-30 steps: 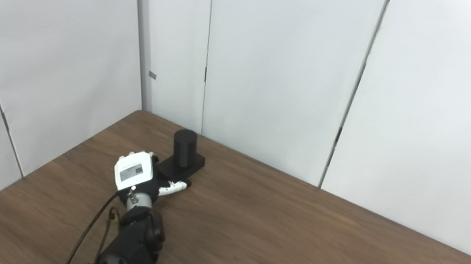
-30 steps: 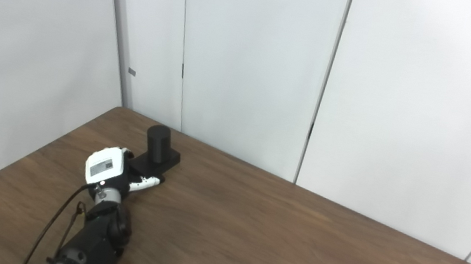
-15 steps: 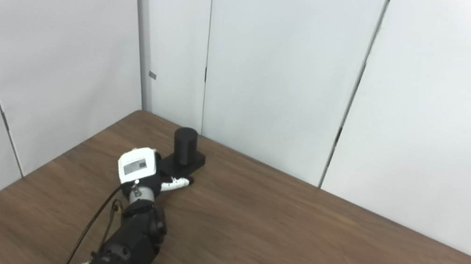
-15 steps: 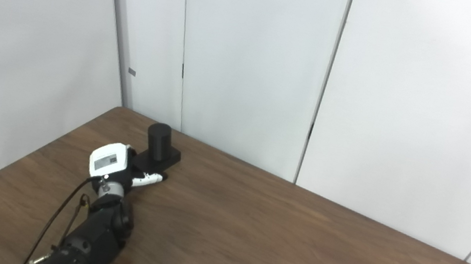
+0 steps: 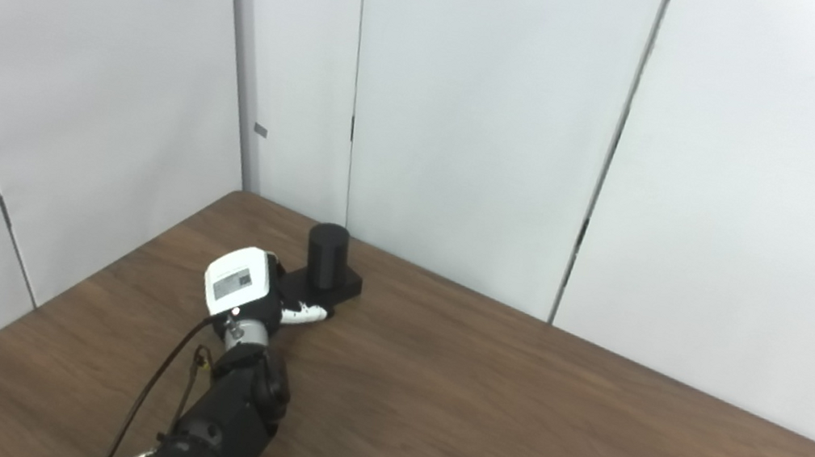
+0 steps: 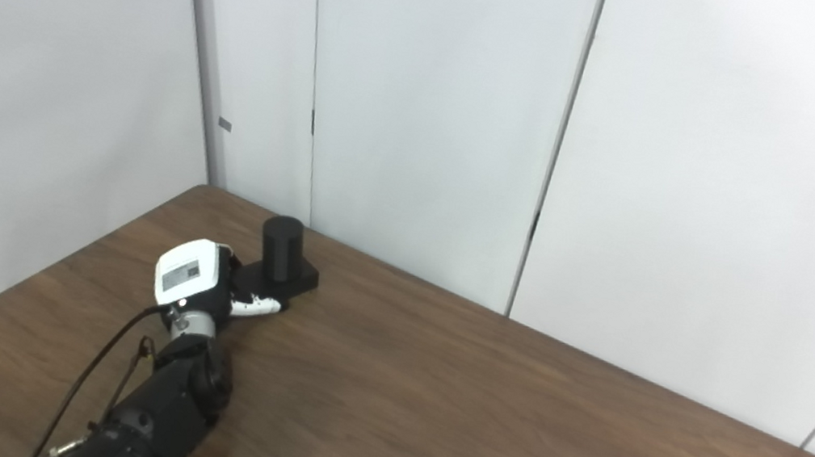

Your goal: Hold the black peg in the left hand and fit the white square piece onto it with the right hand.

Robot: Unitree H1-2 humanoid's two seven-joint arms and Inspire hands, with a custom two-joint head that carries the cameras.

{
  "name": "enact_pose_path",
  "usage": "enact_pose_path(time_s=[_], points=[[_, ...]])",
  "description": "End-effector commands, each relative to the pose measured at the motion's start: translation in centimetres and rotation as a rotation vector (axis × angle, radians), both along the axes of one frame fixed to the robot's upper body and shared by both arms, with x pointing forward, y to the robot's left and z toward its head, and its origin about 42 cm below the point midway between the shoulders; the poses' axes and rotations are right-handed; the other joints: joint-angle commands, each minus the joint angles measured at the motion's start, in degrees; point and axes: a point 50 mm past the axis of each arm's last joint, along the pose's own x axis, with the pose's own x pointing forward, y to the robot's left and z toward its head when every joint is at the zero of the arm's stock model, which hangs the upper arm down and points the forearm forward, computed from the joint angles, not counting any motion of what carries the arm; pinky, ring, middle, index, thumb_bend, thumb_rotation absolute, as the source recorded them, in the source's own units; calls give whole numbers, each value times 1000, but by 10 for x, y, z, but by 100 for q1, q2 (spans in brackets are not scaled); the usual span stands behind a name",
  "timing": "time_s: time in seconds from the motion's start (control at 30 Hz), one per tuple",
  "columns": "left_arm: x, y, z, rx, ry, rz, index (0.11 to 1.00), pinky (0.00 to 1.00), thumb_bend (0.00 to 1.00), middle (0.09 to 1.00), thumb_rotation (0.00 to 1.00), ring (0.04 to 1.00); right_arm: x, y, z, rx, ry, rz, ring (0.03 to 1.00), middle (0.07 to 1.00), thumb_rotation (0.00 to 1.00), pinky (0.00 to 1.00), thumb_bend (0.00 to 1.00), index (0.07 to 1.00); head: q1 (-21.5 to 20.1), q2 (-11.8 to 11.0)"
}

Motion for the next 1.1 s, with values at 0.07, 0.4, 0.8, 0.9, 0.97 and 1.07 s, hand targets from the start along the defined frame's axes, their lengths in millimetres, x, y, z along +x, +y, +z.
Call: enact_pose_path(time_s=[0.07, 0.4, 0.8, 0.9, 0.97, 1.07], points=[[6, 10, 18, 44, -74, 3, 479, 881, 522, 730, 50, 831, -3, 1, 3, -5, 1, 8, 915, 876, 905, 910, 826, 893, 11, 1], [2, 12, 18, 45, -70, -3, 481, 885, 523, 744, 50, 836, -2, 1, 2, 10, -1, 12, 916, 880, 898, 914, 815, 896, -5, 3], [-33, -4, 20, -53, -149, -261, 484, 879, 515, 766, 49, 867, -1, 2, 3, -41, 5, 5, 940, 898, 938, 949, 841, 915, -174, 114], [-48, -19, 26, -19, -164, -300, 486, 940, 515, 768, 53, 873, -1, 3, 4, -62, 10, -6, 962, 903, 952, 995, 850, 928, -195, 160], [-56, -30, 30, 1, -165, -327, 486, 962, 515, 771, 54, 868, -1, 3, 5, -58, 8, -5, 969, 908, 955, 999, 847, 934, -212, 193], [-69, -49, 37, 5, -167, -393, 487, 985, 514, 789, 56, 879, -1, 4, 7, -58, 8, -7, 959, 913, 956, 944, 847, 940, -261, 267]])
